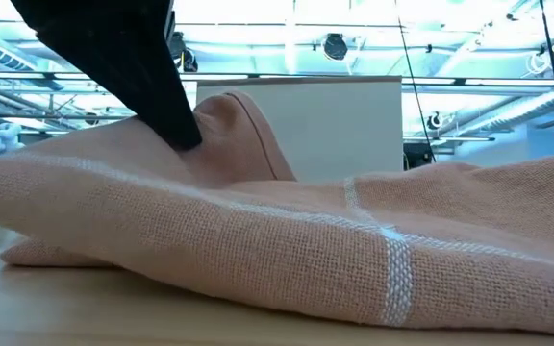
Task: Fold towel
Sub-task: Fold the brown towel with white checkered lines
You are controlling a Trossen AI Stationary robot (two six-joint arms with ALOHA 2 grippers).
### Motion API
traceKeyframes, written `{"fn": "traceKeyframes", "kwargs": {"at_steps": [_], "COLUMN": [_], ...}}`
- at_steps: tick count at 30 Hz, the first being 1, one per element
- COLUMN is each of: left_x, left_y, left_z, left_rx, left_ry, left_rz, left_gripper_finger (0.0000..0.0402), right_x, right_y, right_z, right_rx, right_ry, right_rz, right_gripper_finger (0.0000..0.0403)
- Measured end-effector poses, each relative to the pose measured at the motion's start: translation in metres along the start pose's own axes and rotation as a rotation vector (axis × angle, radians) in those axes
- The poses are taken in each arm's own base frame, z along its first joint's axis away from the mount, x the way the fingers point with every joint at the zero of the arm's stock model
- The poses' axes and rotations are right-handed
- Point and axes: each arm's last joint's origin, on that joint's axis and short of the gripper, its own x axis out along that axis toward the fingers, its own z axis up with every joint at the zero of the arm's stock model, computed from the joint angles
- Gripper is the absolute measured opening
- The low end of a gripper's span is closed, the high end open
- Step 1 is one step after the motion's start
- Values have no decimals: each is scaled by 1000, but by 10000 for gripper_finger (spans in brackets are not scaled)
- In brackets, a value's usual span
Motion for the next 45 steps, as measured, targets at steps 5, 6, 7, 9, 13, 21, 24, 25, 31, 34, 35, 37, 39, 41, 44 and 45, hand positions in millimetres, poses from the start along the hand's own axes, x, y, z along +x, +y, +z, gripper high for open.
{"fn": "traceKeyframes", "kwargs": {"at_steps": [5, 6, 7, 9, 13, 21, 24, 25, 31, 34, 35, 37, 39, 41, 44, 45], "left_x": [0, 0, 0, -1, -2, -4, -2, -2, -6, -6, -6, -7, -4, 5, 25, 33], "left_y": [-1, -1, -1, -1, 1, 29, 31, 31, 26, 11, 7, -4, -12, -15, -11, -9], "left_z": [1, 1, 1, 1, 0, -8, -9, -9, 3, 17, 21, 31, 37, 39, 37, 37], "left_rx": [-8, -8, -7, -8, -15, -40, -39, -37, 6, 69, 99, 163, 231, 291, 320, 321], "left_ry": [-1, -1, -1, -2, 7, 278, 314, 307, 134, 10, -29, -107, -159, -159, -96, -67], "left_rz": [-15, -15, -14, -15, -5, 96, 111, 115, 116, -12, -56, -169, -288, -362, -391, -409], "left_gripper_finger": [82, 90, 97, 108, 119, 119, 117, 117, 117, 117, 117, 117, 117, 117, 117, 117], "right_x": [8, 10, 13, 21, 36, 48, 49, 49, 50, 51, 51, 52, 52, 52, 52, 52], "right_y": [-5, -6, -8, -11, -17, -19, -19, -19, -18, -19, -20, -20, -20, -20, -19, -19], "right_z": [5, 6, 7, 8, 11, 23, 24, 24, 29, 30, 30, 31, 31, 31, 30, 30], "right_rx": [25, 34, 45, 66, 94, 80, 80, 82, 79, 77, 79, 75, 72, 71, 72, 72], "right_ry": [-42, -40, -38, -31, -15, -57, -58, -60, -89, -85, -85, -84, -84, -83, -67, -55], "right_rz": [-71, -81, -94, -125, -173, -157, -158, -156, -132, -133, -136, -138, -138, -136, -115, -101], "right_gripper_finger": [59, 71, 83, 104, 135, 147, 144, 143, 142, 142, 142, 142, 141, 141, 141, 141]}}
